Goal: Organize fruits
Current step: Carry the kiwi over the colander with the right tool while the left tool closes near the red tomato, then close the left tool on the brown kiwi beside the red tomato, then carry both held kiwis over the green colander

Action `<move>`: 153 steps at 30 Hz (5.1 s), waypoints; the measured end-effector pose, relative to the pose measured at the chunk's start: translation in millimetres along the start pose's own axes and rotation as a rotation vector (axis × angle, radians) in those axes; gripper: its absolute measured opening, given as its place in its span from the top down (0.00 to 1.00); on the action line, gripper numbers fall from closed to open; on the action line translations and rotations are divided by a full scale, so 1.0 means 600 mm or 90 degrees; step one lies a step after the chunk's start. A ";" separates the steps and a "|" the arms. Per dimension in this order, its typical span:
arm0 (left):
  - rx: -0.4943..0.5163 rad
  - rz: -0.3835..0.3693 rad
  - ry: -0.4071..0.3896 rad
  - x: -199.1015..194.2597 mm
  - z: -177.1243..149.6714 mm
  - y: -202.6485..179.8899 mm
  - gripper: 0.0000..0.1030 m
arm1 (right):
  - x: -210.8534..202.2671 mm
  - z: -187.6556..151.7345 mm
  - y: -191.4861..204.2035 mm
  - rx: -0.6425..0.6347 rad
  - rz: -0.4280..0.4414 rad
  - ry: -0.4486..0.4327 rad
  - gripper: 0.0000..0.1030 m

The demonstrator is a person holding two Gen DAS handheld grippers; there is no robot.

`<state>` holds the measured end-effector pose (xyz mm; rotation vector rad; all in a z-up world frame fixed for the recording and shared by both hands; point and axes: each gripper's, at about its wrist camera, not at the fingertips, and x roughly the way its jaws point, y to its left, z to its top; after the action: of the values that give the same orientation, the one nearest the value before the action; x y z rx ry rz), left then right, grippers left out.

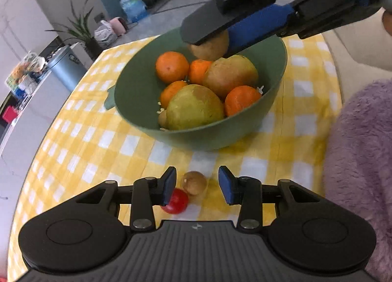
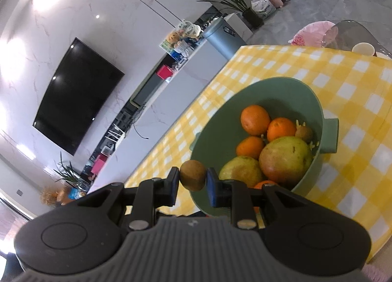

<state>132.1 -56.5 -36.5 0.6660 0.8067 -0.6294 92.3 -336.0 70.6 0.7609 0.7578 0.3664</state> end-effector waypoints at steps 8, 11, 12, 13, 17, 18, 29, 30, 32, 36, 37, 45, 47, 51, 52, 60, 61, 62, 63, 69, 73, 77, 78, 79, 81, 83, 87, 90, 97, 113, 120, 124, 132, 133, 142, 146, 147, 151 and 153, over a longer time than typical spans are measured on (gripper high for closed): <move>0.027 -0.018 0.030 0.029 0.011 0.002 0.76 | 0.006 -0.001 -0.010 0.006 -0.012 0.011 0.80; 0.025 -0.009 0.032 0.027 0.012 0.005 0.87 | 0.003 0.000 -0.010 0.010 -0.011 0.007 0.80; 0.014 -0.009 0.033 0.025 0.012 0.008 0.88 | 0.003 -0.001 -0.009 0.010 -0.012 0.008 0.80; 0.000 -0.013 0.032 0.024 0.013 0.014 0.90 | 0.003 -0.002 -0.009 0.010 -0.013 0.008 0.80; -0.051 -0.013 0.007 0.010 0.005 0.029 0.99 | 0.001 -0.003 -0.005 0.008 -0.010 0.009 0.80; -0.063 -0.013 0.003 0.009 0.002 0.031 1.00 | 0.002 -0.002 -0.006 0.008 -0.010 0.009 0.80; -0.244 -0.044 -0.141 -0.049 -0.061 0.041 1.00 | 0.005 -0.002 -0.006 0.007 -0.017 0.016 0.80; -0.261 -0.048 -0.149 -0.056 -0.072 0.040 1.00 | 0.005 -0.002 -0.007 0.008 -0.018 0.016 0.80; -0.289 -0.052 -0.150 -0.067 -0.091 0.036 1.00 | 0.006 -0.003 -0.007 0.008 -0.019 0.017 0.80; -0.314 -0.048 -0.130 -0.075 -0.109 0.023 1.00 | 0.011 -0.005 -0.006 0.007 -0.025 0.026 0.80; -0.308 -0.040 -0.124 -0.074 -0.108 0.019 1.00 | 0.011 -0.005 -0.007 0.008 -0.026 0.026 0.80; -0.181 -0.010 -0.105 -0.051 -0.063 0.001 0.87 | 0.011 -0.003 -0.007 0.008 -0.025 0.025 0.80; -0.158 -0.004 -0.097 -0.043 -0.052 0.004 0.81 | 0.011 -0.003 -0.006 0.007 -0.025 0.025 0.80; -0.127 0.007 -0.075 -0.023 -0.038 0.007 0.74 | 0.013 -0.003 -0.007 0.009 -0.028 0.028 0.80; -0.117 0.008 -0.071 -0.019 -0.035 0.006 0.72 | 0.013 -0.003 -0.007 0.009 -0.029 0.030 0.80; -0.059 0.053 0.001 0.021 -0.007 -0.003 0.64 | 0.012 -0.002 -0.003 0.000 -0.036 0.030 0.80; -0.063 0.050 0.006 0.024 -0.004 -0.002 0.65 | 0.012 -0.003 -0.002 -0.004 -0.040 0.028 0.80; -0.063 0.048 0.007 0.026 -0.002 -0.004 0.72 | 0.012 -0.003 -0.002 -0.003 -0.041 0.028 0.80; -0.063 0.046 0.012 0.029 -0.001 -0.005 0.74 | 0.012 -0.003 -0.004 0.000 -0.040 0.028 0.80; -0.097 0.063 -0.001 0.021 -0.006 -0.003 0.75 | 0.011 -0.004 -0.006 0.002 -0.038 0.029 0.80; -0.150 0.070 -0.049 -0.016 -0.017 0.004 0.75 | 0.010 -0.004 -0.004 0.001 -0.031 0.027 0.80; -0.235 0.044 -0.121 -0.069 -0.031 0.018 0.75 | 0.009 -0.004 -0.006 0.003 -0.028 0.027 0.80; -0.249 0.036 -0.131 -0.079 -0.034 0.021 0.75 | 0.009 -0.004 -0.006 0.003 -0.028 0.027 0.80; -0.260 0.034 -0.138 -0.087 -0.035 0.023 0.75 | 0.009 -0.004 -0.005 0.003 -0.027 0.027 0.80; -0.281 0.038 -0.153 -0.104 -0.035 0.028 0.75 | 0.010 -0.005 -0.005 0.005 -0.025 0.027 0.80; -0.314 0.036 -0.168 -0.118 -0.034 0.037 0.75 | 0.009 -0.005 -0.005 0.005 -0.023 0.026 0.80; -0.396 0.001 -0.192 -0.140 -0.029 0.058 0.75 | 0.006 -0.002 -0.007 0.012 -0.022 0.016 0.80; -0.428 -0.011 -0.205 -0.148 -0.014 0.060 0.75 | 0.002 0.003 -0.012 0.019 -0.021 0.004 0.80; -0.580 -0.123 -0.213 -0.113 0.020 0.085 0.75 | -0.015 0.017 -0.047 0.064 -0.034 -0.037 0.80; -0.675 -0.071 -0.154 -0.017 0.067 0.120 0.75 | -0.036 0.030 -0.116 0.161 -0.011 -0.084 0.80; -0.640 0.002 -0.136 -0.006 0.085 0.129 0.75 | -0.036 0.031 -0.121 0.172 -0.004 -0.087 0.80; -0.626 0.009 -0.131 -0.006 0.088 0.130 0.75 | -0.040 0.030 -0.123 0.171 -0.007 -0.088 0.80; -0.622 -0.106 -0.152 -0.007 0.094 0.120 0.75 | -0.037 0.033 -0.117 0.162 -0.015 -0.089 0.80; -0.616 -0.109 -0.151 -0.003 0.099 0.119 0.75 | -0.036 0.033 -0.116 0.159 -0.015 -0.088 0.80; -0.542 -0.111 -0.114 0.010 0.120 0.117 0.69 | -0.032 0.034 -0.116 0.156 -0.027 -0.087 0.80; -0.540 -0.097 -0.120 0.002 0.121 0.120 0.66 | -0.031 0.033 -0.110 0.136 -0.035 -0.085 0.80; -0.547 -0.090 -0.122 -0.004 0.117 0.120 0.63 | -0.032 0.034 -0.109 0.136 -0.038 -0.088 0.80; -0.573 -0.076 -0.149 -0.039 0.086 0.122 0.50 | -0.037 0.033 -0.108 0.132 -0.043 -0.094 0.80; -0.585 -0.059 -0.170 -0.062 0.061 0.118 0.40 | -0.036 0.032 -0.103 0.122 -0.043 -0.091 0.80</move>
<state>179.2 -29.3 32.7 -0.2896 0.7764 -0.3541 93.8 -399.5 45.0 0.9288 0.6878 0.1767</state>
